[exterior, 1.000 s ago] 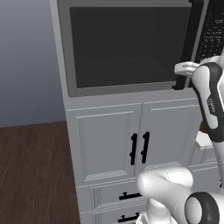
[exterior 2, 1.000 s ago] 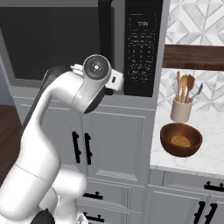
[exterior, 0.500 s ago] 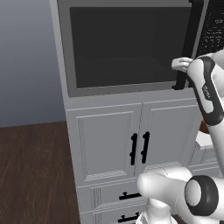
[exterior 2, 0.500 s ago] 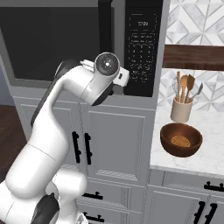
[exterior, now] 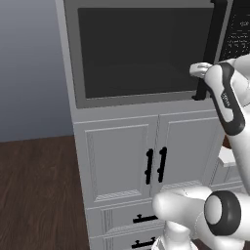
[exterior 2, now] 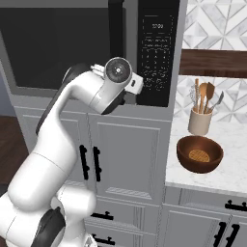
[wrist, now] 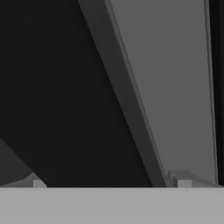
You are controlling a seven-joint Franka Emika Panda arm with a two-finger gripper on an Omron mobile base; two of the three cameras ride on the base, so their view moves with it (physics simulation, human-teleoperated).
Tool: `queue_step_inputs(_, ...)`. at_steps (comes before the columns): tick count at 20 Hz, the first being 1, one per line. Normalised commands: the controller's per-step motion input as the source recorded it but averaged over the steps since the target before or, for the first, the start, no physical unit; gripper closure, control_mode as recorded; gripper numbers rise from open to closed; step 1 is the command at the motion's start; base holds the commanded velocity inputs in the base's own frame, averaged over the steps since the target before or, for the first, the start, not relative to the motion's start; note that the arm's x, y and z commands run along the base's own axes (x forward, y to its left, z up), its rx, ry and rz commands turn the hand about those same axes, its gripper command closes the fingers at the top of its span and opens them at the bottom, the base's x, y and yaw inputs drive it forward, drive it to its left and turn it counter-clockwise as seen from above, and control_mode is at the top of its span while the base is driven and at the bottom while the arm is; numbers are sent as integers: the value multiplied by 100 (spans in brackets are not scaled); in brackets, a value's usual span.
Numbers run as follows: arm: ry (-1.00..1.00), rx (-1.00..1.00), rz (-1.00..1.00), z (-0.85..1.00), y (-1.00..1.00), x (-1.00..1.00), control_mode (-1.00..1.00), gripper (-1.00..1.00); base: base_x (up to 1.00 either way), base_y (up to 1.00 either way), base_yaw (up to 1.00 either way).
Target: Open the microwave, place the bowl with waffle inside the microwave, then close the microwave door and turn it on.
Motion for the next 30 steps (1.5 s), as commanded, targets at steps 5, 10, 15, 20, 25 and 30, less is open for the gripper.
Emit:
queue_step_inputs(5,-1,1,0,-27,0,32,-100,100,0,0,0)
queue_step_inputs(10,0,1,0,-9,-3,17,-100,100,0,0,0)
queue_step_inputs(15,-1,0,-1,0,1,-30,-100,100,0,0,0)
queue_step_inputs(20,-3,0,-16,1,0,-100,-100,100,0,0,0)
queue_step_inputs(25,0,-2,-27,2,18,-100,-100,100,0,0,0)
queue_step_inputs(30,0,-21,-21,-5,55,-100,-100,100,0,0,0)
